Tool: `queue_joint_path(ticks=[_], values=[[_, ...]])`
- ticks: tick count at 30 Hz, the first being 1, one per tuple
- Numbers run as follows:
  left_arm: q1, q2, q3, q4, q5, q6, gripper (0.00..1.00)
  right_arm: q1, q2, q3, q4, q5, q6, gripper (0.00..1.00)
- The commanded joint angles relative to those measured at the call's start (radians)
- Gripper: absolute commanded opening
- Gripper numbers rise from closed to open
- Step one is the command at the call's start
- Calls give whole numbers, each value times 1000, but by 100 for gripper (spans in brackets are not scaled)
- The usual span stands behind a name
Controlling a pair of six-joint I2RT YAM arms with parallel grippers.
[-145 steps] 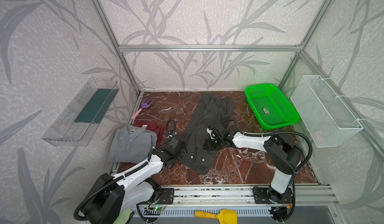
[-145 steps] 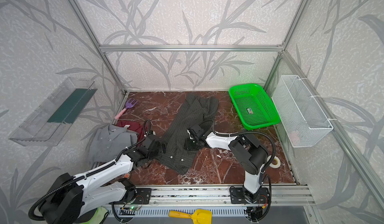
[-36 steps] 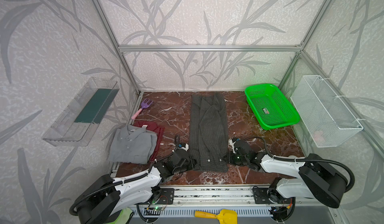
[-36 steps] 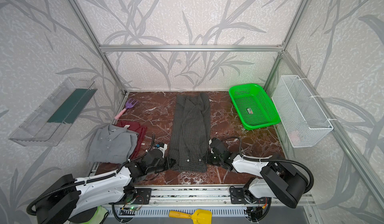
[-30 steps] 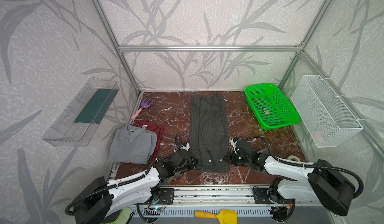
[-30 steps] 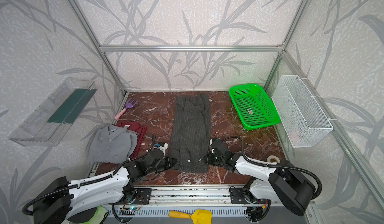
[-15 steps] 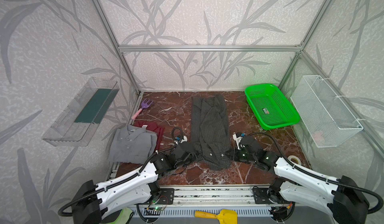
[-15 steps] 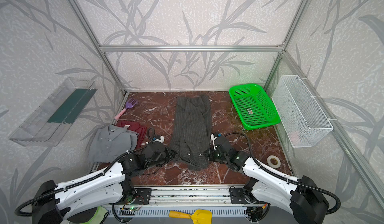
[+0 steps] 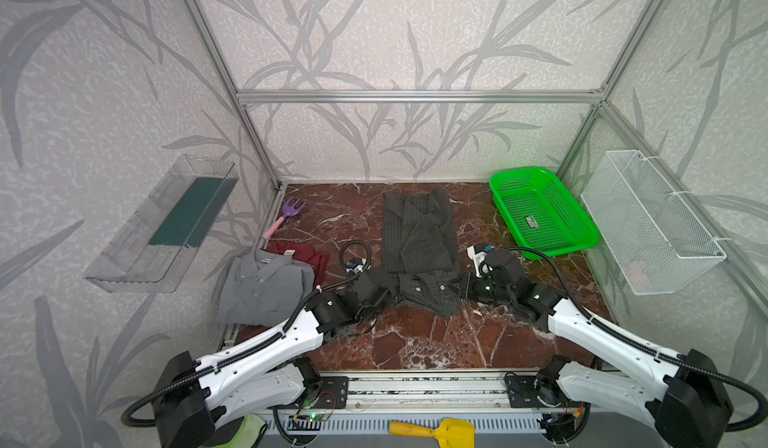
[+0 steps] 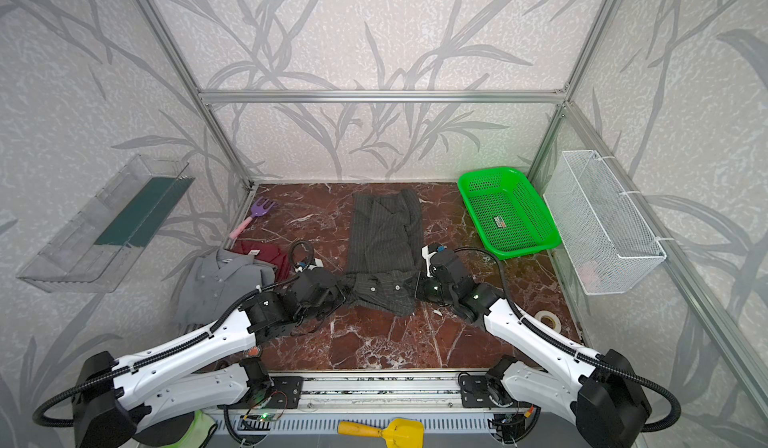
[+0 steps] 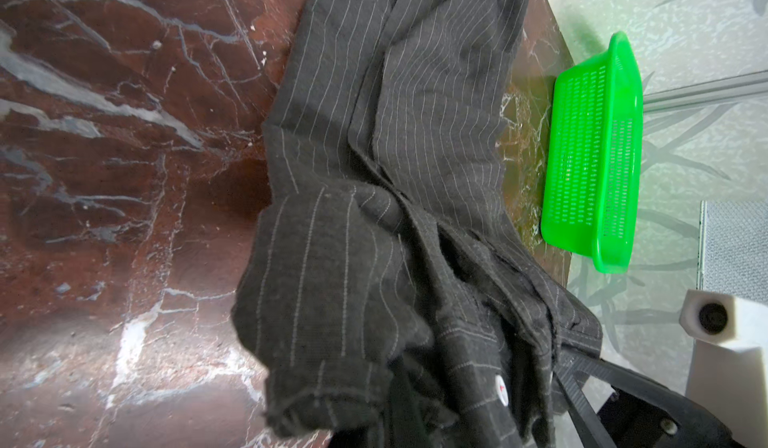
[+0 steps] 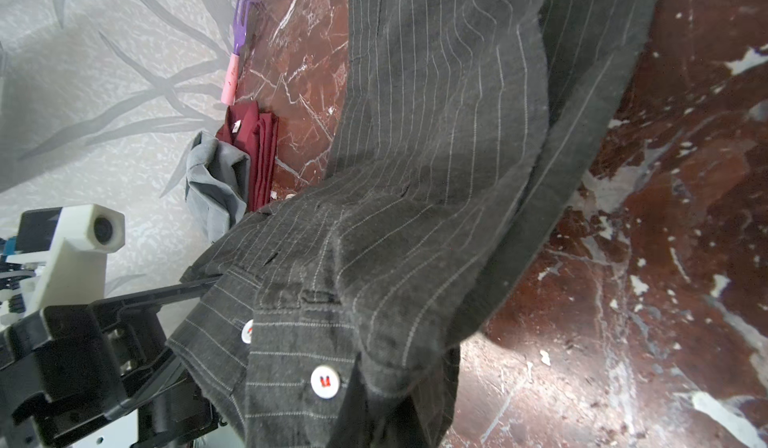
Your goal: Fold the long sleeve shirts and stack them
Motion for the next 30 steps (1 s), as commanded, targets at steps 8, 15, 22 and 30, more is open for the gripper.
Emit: queue_joint_path(ticks=[8,15,22,30], values=[[129,131,131,-16,30,39,0,-57,64,55,-23,-22,71,0],[167,250,199,10,66,64,0,-110,135,66,15,-54,107,0],[199,342,264,16,88,97,0,-152,243,87,45,-97,117,0],[233,428,299,52,117,136,0,-188,351,110,86,-123,116,0]])
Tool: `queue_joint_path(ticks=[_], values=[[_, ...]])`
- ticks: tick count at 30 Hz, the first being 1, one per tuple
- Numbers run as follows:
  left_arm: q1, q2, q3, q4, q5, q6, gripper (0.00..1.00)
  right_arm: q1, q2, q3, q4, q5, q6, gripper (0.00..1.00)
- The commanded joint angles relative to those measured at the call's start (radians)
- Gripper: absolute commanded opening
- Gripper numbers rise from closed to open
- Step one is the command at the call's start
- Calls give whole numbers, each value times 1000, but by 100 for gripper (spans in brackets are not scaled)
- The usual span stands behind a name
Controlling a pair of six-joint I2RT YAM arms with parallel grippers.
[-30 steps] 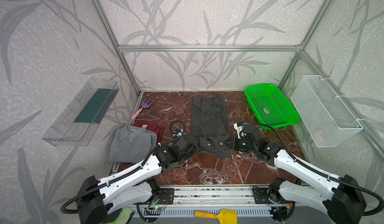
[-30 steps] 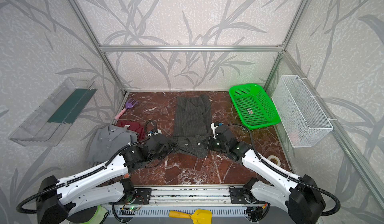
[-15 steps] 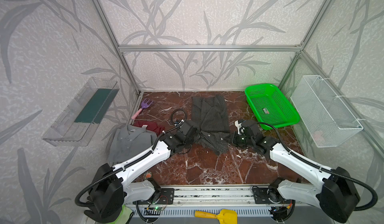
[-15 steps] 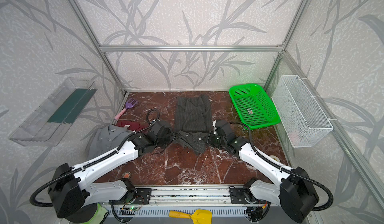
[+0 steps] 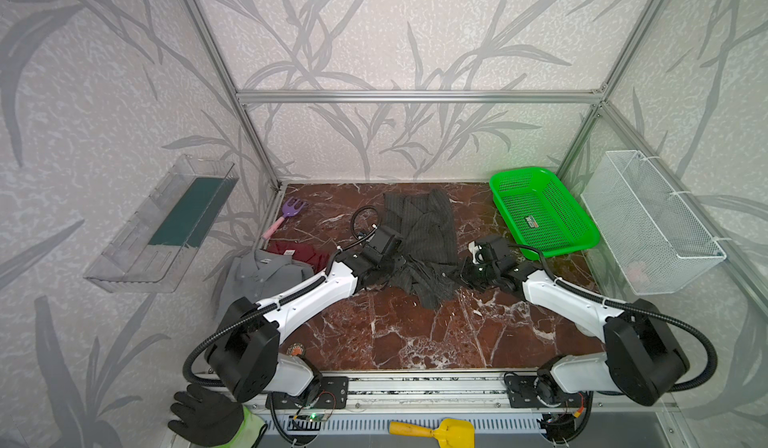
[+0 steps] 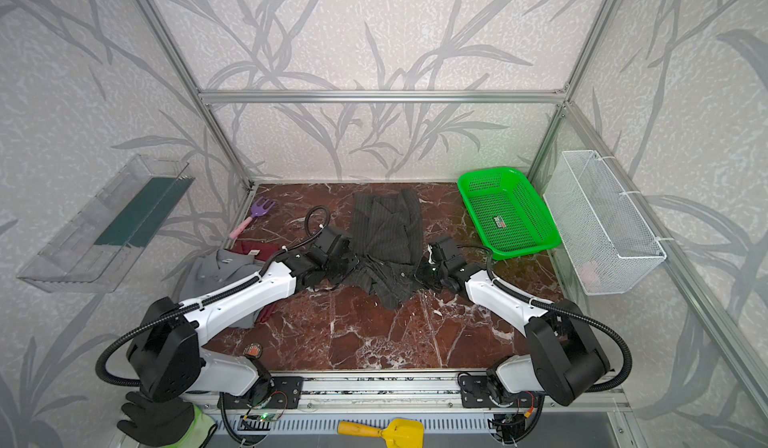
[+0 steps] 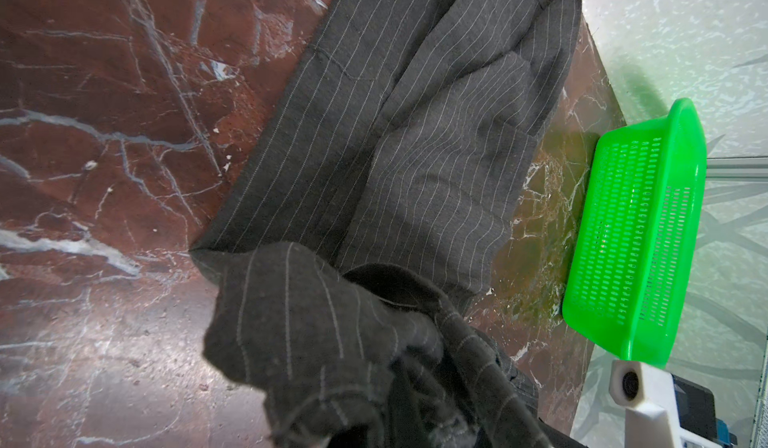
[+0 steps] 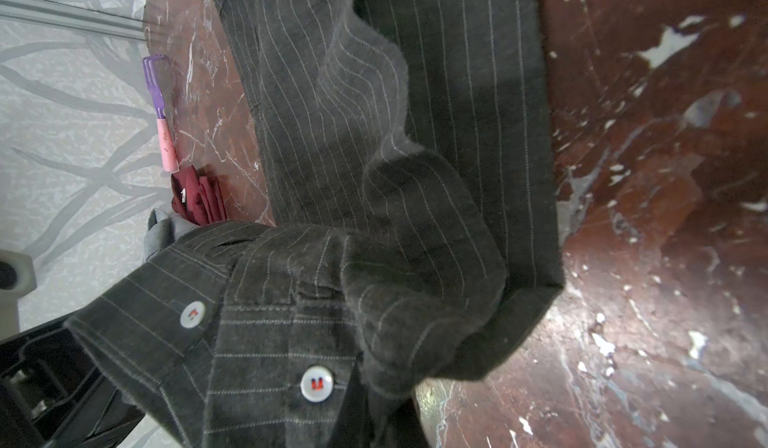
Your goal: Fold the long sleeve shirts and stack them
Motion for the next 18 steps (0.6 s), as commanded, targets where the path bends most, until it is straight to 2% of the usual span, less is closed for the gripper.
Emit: queue_joint_path(ticks=[1,10,12,18], values=[[17,36,39,15,9,30,0,-18,36,37,28,-25,2,0],[57,154,118,33,68,72,0,-72,143,84,47,-61,-2,0],[69,181,136,33,78,82,2,-79,172,106,44,-70,-8,0],[101,243,176,28,113,100,15,-94,243,167,32,-93,-24,13]])
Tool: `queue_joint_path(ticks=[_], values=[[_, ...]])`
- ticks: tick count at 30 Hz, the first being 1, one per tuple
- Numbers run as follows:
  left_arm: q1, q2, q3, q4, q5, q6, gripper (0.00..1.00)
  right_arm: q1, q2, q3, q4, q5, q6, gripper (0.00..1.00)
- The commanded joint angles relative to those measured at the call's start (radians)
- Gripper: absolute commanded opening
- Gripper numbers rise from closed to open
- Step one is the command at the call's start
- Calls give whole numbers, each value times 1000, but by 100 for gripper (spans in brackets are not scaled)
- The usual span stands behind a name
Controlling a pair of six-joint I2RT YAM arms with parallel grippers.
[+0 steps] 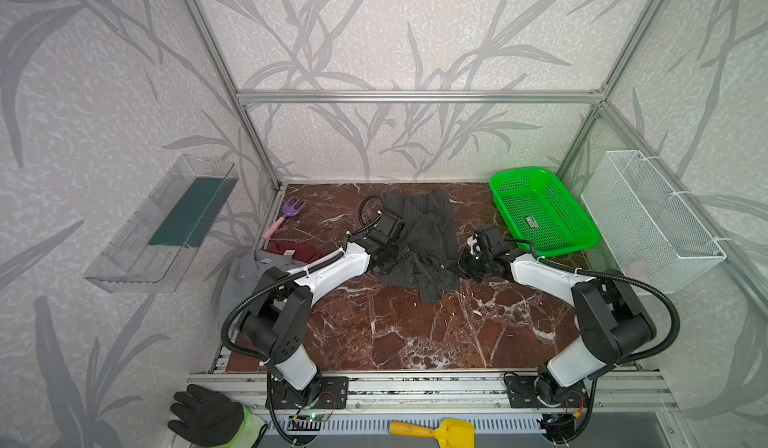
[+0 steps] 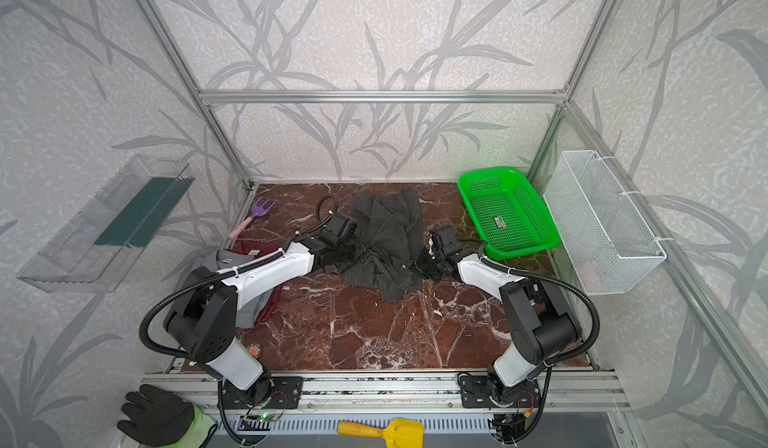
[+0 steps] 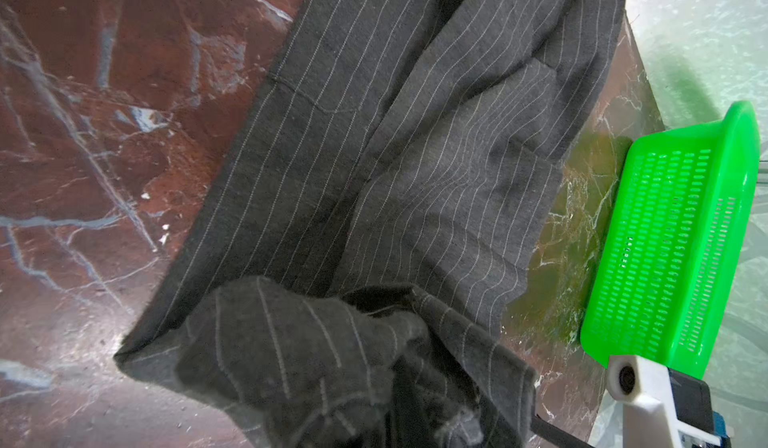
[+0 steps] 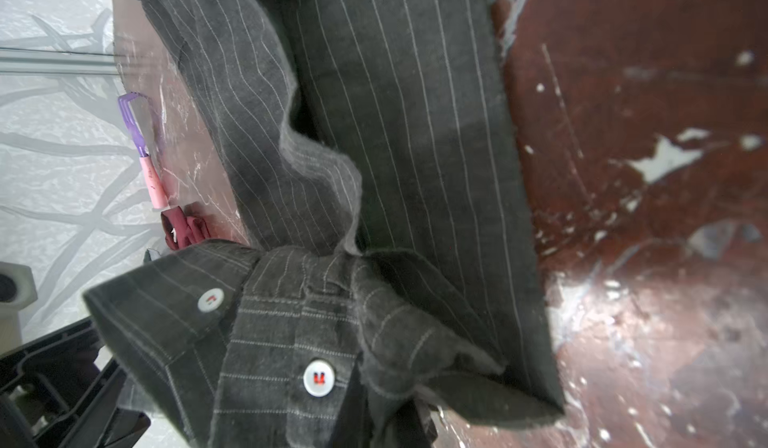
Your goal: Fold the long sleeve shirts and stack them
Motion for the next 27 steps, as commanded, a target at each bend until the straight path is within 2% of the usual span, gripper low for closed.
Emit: queue_joint_path(ticks=[1,3,6,9,14,20,27], values=[[17,26,40,-6,20,20,19,-11,28,47,8,-28,-23,17],[26,39,54,-12,21,30,31,-12,35,64,-2,-19,-28,29],[35,57,77,-19,27,42,42,-20,41,80,-7,-13,-30,37],[49,74,113,-32,30,52,47,-36,45,95,-13,-18,-27,41],[64,102,210,-59,32,76,52,-51,32,125,-1,-10,-13,45],[81,107,322,-123,20,146,56,-65,7,199,-83,14,-54,47],[92,-9,237,-163,-72,297,61,-62,-140,174,-202,75,-160,53]])
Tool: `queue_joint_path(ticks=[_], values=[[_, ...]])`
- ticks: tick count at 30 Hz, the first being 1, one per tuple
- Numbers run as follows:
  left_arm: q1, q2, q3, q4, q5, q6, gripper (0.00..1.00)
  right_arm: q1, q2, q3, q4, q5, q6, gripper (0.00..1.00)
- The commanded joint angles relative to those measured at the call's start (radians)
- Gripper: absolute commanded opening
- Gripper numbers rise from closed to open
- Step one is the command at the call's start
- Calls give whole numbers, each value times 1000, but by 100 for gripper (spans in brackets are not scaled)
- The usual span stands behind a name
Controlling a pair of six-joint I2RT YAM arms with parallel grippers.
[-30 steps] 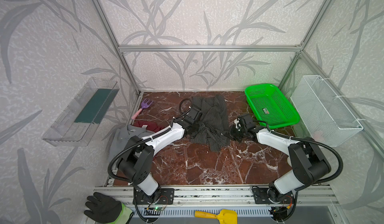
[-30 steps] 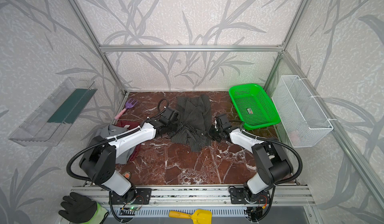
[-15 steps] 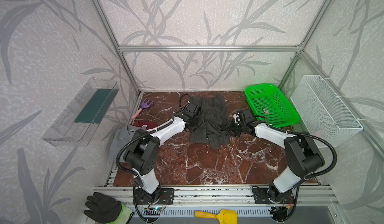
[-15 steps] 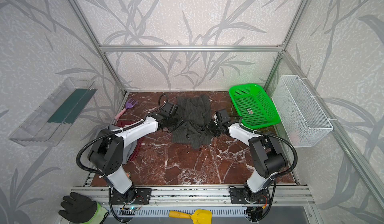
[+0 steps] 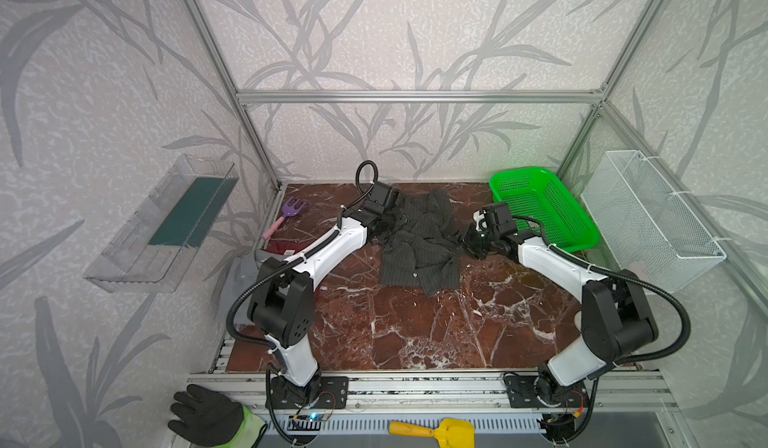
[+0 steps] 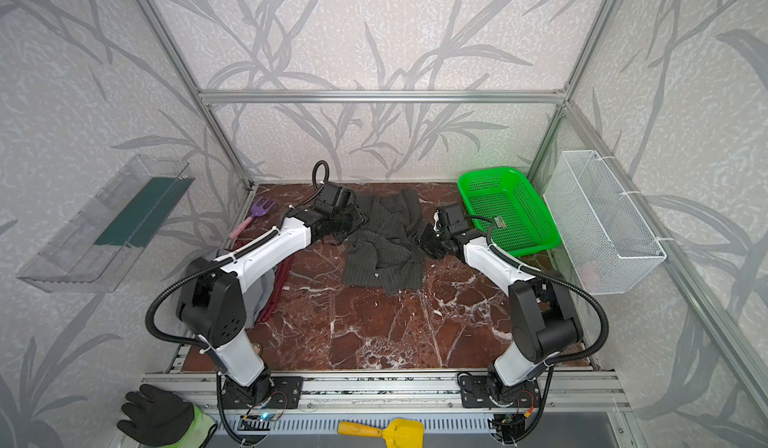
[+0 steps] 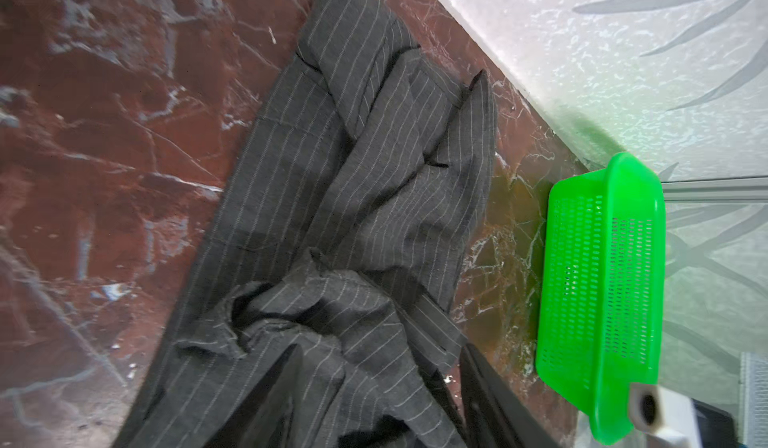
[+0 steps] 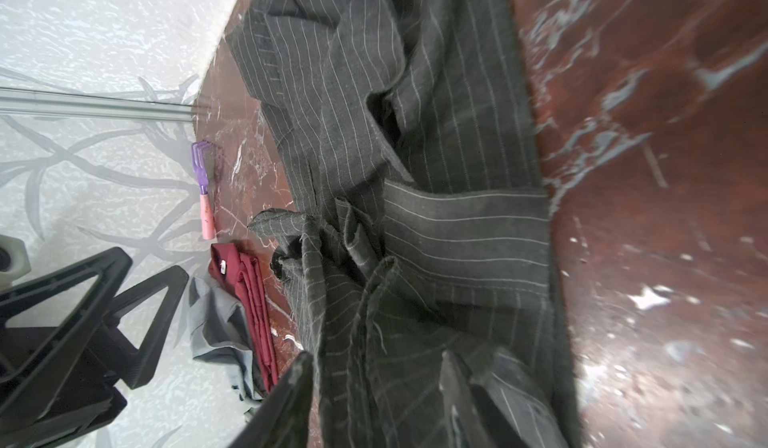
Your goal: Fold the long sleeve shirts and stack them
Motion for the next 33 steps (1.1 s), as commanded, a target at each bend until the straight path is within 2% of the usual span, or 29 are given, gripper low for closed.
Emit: queue_joint_path(ticks=[1,5,8,14,23,29,33], values=[[6,-80,-58,-62,-55,103,61,4,-107,-27,-86,38,-77,53],[7,-112,-149,-48,-63,143,62,25,-193,-133,-58,17,-71,53],[8,-102,-179,-46,-45,158,62,82,-228,-176,-50,34,-80,54],[8,-52,-174,-29,-2,173,62,183,-189,-243,46,57,-41,54],[8,37,-129,-57,38,181,62,192,11,-125,112,60,-32,51],[9,68,-108,-58,24,193,62,152,124,-24,157,25,17,36],[10,99,-72,-69,11,207,62,136,194,63,133,19,31,34]])
